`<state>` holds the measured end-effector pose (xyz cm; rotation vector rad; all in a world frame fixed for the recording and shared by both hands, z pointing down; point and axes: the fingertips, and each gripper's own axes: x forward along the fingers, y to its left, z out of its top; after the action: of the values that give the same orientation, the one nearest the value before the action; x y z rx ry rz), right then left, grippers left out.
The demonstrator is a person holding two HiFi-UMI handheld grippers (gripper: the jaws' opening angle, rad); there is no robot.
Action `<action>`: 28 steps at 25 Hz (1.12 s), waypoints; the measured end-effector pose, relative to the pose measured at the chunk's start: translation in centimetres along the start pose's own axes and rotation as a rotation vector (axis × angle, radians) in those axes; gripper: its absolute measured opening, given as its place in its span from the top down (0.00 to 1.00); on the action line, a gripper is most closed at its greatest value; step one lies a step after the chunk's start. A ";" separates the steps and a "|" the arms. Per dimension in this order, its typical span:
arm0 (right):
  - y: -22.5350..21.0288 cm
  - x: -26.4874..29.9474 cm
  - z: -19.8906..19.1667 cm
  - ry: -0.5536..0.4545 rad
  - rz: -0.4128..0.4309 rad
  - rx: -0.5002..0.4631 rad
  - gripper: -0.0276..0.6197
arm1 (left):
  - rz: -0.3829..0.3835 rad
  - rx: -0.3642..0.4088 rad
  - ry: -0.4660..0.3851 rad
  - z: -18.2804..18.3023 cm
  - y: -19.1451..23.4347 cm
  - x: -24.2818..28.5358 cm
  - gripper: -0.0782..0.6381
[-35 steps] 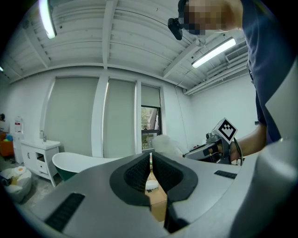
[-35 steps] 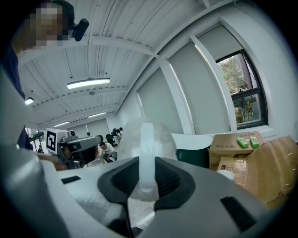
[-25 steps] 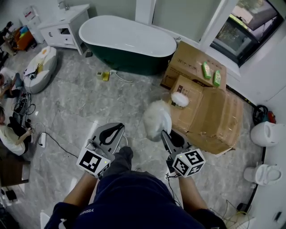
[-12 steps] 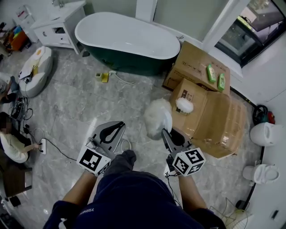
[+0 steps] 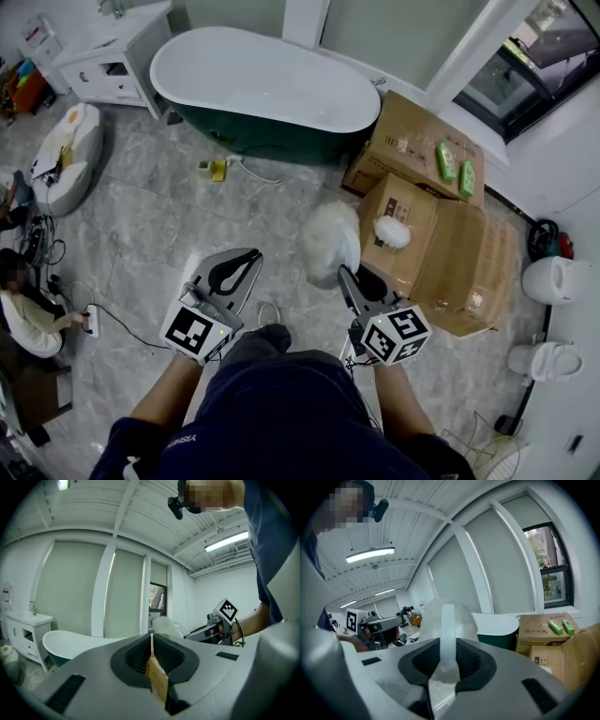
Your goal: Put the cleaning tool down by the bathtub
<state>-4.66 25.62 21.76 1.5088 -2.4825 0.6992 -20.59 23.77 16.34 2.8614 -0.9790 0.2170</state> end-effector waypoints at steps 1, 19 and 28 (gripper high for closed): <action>-0.1 0.5 0.3 0.000 -0.002 -0.001 0.82 | -0.001 0.000 -0.001 0.1 0.5 0.2 0.83; -3.8 8.6 4.4 0.005 -0.007 -0.008 0.82 | 0.002 -0.009 0.004 0.8 8.3 5.6 0.83; -9.0 13.5 6.9 0.014 0.010 -0.001 0.82 | 0.016 -0.013 0.027 0.8 11.9 11.4 0.83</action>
<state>-2.63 8.16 23.34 1.4873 -2.4810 0.7081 -18.95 7.43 18.14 2.8319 -0.9946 0.2487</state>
